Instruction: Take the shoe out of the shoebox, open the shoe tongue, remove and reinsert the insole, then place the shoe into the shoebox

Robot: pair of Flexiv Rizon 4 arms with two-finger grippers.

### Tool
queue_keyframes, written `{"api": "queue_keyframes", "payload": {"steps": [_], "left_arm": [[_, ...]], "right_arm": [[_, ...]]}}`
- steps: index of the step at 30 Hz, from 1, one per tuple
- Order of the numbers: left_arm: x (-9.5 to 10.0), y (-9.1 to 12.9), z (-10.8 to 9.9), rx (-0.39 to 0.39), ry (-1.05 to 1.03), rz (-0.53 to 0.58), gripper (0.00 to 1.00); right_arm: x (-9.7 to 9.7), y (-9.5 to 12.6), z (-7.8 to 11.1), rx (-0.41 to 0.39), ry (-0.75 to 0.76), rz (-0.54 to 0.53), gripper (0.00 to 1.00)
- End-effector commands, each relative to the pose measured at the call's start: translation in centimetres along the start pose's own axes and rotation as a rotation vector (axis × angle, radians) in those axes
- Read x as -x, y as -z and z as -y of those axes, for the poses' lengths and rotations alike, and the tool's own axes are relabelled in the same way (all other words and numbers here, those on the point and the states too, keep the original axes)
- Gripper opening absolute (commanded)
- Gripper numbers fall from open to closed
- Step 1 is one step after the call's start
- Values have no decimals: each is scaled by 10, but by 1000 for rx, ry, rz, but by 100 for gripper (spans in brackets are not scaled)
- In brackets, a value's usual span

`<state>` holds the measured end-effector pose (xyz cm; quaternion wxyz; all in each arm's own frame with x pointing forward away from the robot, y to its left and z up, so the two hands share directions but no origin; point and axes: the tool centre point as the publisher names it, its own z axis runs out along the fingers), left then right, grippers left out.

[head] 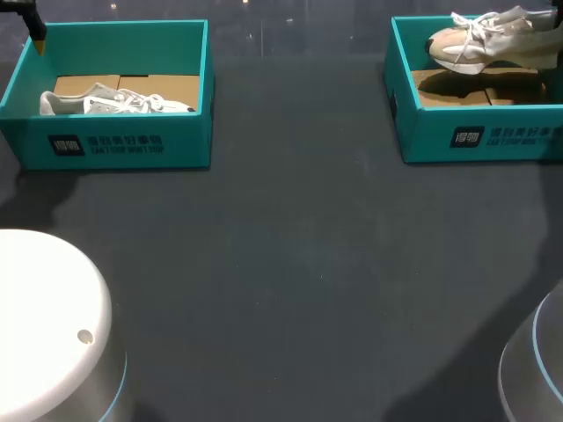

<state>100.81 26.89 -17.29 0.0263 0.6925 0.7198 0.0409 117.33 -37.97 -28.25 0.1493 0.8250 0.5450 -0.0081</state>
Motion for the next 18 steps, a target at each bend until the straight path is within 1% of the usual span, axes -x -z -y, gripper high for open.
{"api": "queue_keyframes", "payload": {"steps": [1,9,14,18], "left_arm": [[-1,0,1,3,-1,-1,100],[-1,0,1,3,-1,-1,100],[-1,0,1,3,-1,-1,100],[-1,0,1,3,-1,-1,100]], "right_arm": [[2,5,-11,-4,-3,7,0],[4,17,-13,-4,-6,6,0],[4,25,-8,1,1,-4,0],[1,24,-1,-8,12,-8,0]]}}
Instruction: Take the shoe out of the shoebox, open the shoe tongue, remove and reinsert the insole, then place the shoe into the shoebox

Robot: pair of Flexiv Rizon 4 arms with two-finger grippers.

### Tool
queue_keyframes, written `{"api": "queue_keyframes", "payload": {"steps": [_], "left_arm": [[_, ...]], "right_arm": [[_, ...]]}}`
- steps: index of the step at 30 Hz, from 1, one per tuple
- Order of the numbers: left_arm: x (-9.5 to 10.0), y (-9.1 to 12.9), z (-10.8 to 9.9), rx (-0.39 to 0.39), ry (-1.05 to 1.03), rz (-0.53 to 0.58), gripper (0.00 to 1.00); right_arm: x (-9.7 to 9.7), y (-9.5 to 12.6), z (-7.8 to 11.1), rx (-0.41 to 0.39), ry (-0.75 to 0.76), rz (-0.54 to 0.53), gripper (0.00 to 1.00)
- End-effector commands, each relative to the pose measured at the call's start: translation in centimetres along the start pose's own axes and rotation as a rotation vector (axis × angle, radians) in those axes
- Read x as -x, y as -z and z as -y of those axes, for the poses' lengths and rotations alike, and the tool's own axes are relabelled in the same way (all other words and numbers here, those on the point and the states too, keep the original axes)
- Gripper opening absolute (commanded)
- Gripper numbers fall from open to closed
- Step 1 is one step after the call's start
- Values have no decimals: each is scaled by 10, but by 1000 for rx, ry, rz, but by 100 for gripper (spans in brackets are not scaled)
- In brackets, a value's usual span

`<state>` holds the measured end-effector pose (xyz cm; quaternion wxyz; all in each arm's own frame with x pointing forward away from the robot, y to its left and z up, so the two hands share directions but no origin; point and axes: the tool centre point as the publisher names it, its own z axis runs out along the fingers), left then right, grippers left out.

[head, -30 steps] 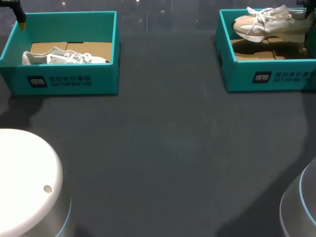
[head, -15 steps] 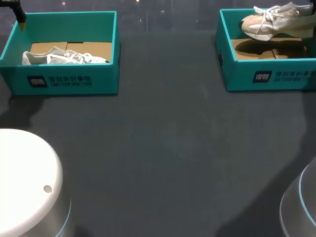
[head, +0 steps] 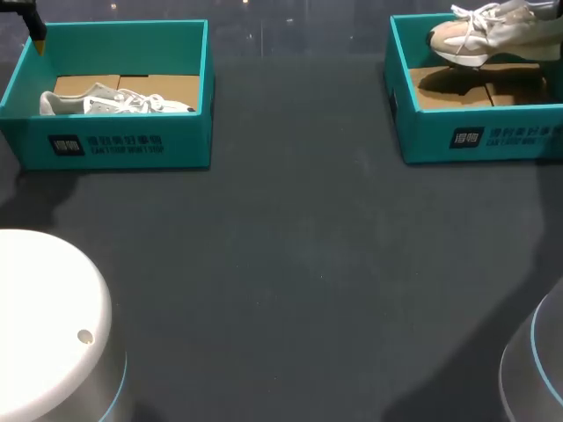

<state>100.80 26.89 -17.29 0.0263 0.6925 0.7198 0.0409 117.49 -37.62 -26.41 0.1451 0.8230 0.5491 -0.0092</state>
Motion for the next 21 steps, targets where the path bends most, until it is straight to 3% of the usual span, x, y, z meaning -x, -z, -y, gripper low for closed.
{"api": "queue_keyframes", "payload": {"steps": [1,8,21], "left_arm": [[-1,0,1,3,-1,-1,100],[-1,0,1,3,-1,-1,100],[-1,0,1,3,-1,-1,100]], "right_arm": [[0,5,5,-4,5,-5,0],[-6,3,12,-20,20,-10,0],[-1,31,7,13,7,-22,0]]}}
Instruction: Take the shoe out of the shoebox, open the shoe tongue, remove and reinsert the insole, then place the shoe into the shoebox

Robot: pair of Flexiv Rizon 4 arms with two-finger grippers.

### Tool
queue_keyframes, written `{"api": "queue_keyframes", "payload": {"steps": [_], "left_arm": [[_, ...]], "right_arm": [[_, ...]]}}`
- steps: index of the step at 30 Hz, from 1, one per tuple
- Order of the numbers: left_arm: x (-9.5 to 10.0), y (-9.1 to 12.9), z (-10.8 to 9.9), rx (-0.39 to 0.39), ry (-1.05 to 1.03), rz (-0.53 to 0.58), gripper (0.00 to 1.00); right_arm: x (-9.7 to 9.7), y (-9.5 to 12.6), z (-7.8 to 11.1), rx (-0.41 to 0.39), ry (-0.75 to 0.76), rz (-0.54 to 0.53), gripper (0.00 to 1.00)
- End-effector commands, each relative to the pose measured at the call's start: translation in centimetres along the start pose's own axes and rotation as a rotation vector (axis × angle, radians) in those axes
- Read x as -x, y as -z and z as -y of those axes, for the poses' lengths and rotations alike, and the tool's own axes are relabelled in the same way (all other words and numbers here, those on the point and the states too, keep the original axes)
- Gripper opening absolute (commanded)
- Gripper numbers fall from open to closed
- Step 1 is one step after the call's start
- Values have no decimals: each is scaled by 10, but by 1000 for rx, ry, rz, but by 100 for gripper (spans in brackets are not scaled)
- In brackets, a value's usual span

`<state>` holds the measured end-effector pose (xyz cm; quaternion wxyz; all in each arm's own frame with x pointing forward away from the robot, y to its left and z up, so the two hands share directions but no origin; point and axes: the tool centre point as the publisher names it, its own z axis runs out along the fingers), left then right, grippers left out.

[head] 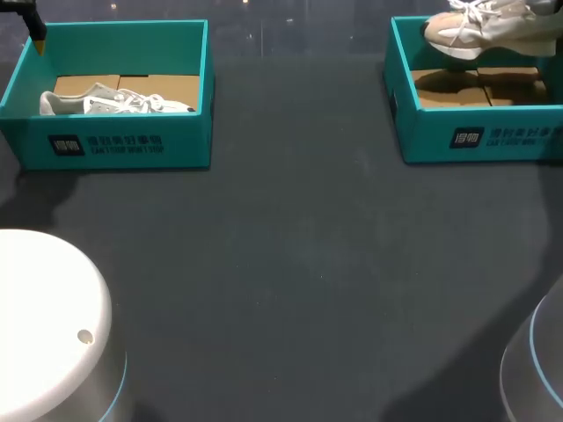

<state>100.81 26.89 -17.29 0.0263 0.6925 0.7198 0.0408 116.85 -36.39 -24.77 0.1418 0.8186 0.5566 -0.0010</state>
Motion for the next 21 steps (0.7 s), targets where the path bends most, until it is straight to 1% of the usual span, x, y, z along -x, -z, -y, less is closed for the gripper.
{"api": "queue_keyframes", "payload": {"steps": [1,5,12,14,21], "left_arm": [[-1,0,1,3,-1,-1,100],[-1,0,1,3,-1,-1,100],[-1,0,1,3,-1,-1,100],[-1,0,1,3,-1,-1,100],[-1,0,1,3,-1,-1,100]], "right_arm": [[5,14,-1,12,-11,-1,0],[4,26,-5,17,-15,-13,0],[-7,50,-8,26,-8,-52,0],[-3,60,-11,45,-17,-67,0],[-3,60,-11,45,-17,-67,0]]}}
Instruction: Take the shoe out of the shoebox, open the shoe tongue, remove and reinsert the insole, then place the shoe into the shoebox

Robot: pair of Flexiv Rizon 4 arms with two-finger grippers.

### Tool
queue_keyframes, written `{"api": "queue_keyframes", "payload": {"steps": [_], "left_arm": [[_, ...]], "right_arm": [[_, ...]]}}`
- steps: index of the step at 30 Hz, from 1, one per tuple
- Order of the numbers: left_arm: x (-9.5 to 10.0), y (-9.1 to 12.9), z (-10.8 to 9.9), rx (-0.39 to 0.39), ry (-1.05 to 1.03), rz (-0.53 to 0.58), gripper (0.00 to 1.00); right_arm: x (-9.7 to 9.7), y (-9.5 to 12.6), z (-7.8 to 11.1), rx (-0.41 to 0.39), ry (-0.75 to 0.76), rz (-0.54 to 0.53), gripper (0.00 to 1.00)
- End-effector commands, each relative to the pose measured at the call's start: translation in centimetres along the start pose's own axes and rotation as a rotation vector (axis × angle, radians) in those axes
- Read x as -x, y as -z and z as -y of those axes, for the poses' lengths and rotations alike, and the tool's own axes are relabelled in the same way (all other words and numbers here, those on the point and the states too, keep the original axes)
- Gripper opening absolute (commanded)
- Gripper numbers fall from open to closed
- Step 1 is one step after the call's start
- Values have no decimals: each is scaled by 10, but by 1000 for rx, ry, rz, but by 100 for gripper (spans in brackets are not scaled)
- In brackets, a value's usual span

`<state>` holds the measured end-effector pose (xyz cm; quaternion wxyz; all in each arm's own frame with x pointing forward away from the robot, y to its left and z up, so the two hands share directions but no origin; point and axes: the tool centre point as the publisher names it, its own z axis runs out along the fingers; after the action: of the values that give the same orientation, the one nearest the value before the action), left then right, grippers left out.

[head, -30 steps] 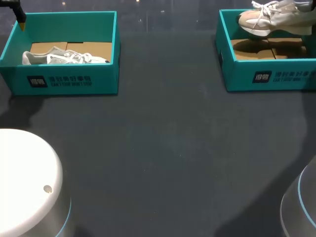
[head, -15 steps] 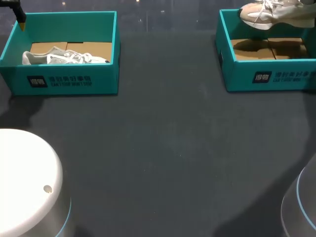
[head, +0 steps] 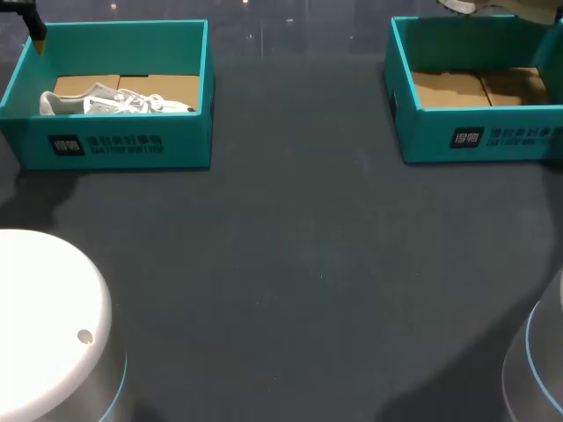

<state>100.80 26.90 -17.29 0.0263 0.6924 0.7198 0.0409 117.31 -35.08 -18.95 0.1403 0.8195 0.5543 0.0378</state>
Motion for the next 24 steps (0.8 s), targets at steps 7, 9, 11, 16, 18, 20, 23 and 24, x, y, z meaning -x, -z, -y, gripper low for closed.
{"api": "queue_keyframes", "payload": {"steps": [7,9,11,16,18,20,23,24], "left_arm": [[0,0,1,3,-1,-1,100],[0,0,1,3,-1,-1,100],[0,0,1,3,-1,-1,100],[0,0,1,3,-1,-1,100],[0,0,1,3,-1,-1,100],[0,0,1,3,-1,-1,100],[0,0,1,3,-1,-1,100],[0,0,1,3,-1,-1,100]], "right_arm": [[3,5,4,5,-2,-6,0],[5,13,6,15,-6,-9,0],[6,20,9,31,0,-6,0],[7,38,19,58,10,26,0],[8,45,25,62,6,36,0],[10,51,32,57,-1,54,0],[12,58,43,16,-7,59,0],[12,58,43,16,-7,59,0]]}}
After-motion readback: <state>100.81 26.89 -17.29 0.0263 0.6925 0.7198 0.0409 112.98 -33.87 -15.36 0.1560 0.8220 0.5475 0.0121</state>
